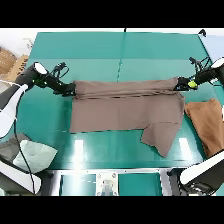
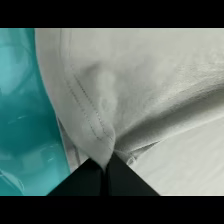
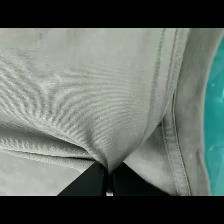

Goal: Fold the shirts.

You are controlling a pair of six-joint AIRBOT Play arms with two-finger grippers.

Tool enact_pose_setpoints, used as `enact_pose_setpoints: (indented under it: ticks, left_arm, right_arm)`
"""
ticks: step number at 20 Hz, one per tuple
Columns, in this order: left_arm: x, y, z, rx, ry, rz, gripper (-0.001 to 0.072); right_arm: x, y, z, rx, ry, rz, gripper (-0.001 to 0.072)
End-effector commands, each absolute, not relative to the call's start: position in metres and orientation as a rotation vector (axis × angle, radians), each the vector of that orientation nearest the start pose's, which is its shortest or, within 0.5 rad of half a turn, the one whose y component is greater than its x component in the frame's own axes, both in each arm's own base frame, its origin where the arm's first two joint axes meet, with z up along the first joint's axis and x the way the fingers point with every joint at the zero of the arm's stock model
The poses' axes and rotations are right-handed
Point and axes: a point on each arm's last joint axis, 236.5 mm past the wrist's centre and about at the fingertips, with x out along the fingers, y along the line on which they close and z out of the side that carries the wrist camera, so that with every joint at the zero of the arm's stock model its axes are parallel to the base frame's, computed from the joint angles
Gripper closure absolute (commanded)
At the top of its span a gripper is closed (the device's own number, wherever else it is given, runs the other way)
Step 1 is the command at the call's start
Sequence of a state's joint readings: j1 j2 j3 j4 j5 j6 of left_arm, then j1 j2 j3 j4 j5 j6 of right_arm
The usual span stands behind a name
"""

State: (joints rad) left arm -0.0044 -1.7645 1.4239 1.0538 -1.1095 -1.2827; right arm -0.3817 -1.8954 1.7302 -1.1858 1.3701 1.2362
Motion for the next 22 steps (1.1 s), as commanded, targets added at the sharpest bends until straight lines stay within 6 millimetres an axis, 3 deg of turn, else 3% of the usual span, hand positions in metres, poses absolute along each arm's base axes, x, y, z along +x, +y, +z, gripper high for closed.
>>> enact_pose_setpoints:
  ticks: [1, 3, 4, 5, 6, 7, 12, 13, 14, 15, 16, 18, 22]
  left_arm:
    - [0.463, -0.11, -0.082, -0.316, 1.334, -0.402, 0.0686]
    - [0.467, -0.118, -0.076, -0.368, 1.317, -0.417, 0.0682]
    - [0.463, -0.123, -0.074, -0.387, 1.332, -0.434, 0.0512]
    - [0.457, -0.127, -0.073, -0.409, 1.357, -0.446, 0.0206]
    - [0.449, -0.128, -0.071, -0.429, 1.395, -0.448, 0.012]
    - [0.441, -0.129, -0.065, -0.435, 1.432, -0.467, 0.012]
    - [0.408, -0.102, -0.01, -0.512, 1.603, -0.505, 0.0126]
    - [0.4, -0.099, -0.001, -0.515, 1.622, -0.511, 0.0294]
    - [0.392, -0.098, 0.009, -0.499, 1.63, -0.531, 0.0536]
    - [0.386, -0.099, 0.016, -0.479, 1.628, -0.547, 0.065]
    - [0.381, -0.102, 0.024, -0.465, 1.612, -0.553, 0.0686]
    - [0.368, -0.106, 0.033, -0.431, 1.559, -0.523, 0.0687]
    - [0.304, -0.108, 0.018, -0.424, 1.471, -0.398, 0.0687]
  right_arm:
    - [0.464, -0.094, -0.07, 0.377, 1.424, 0.159, 0.0692]
    - [0.463, -0.093, -0.071, 0.397, 1.431, 0.144, 0.069]
    - [0.462, -0.093, -0.069, 0.412, 1.436, 0.133, 0.0584]
    - [0.46, -0.096, -0.066, 0.426, 1.448, 0.111, 0.0401]
    - [0.457, -0.103, -0.061, 0.433, 1.465, 0.074, 0.0354]
    - [0.452, -0.108, -0.053, 0.442, 1.484, 0.039, 0.0355]
    - [0.426, -0.113, -0.004, 0.464, 1.512, -0.006, 0.038]
    - [0.42, -0.112, 0.006, 0.469, 1.51, -0.014, 0.0554]
    - [0.414, -0.111, 0.015, 0.47, 1.504, -0.017, 0.0673]
    - [0.408, -0.108, 0.023, 0.47, 1.495, -0.021, 0.0692]
    - [0.399, -0.104, 0.03, 0.47, 1.492, -0.026, 0.0693]
    - [0.37, -0.1, 0.038, 0.466, 1.493, -0.054, 0.0693]
    - [0.285, -0.094, 0.027, 0.587, 1.462, -0.206, 0.0693]
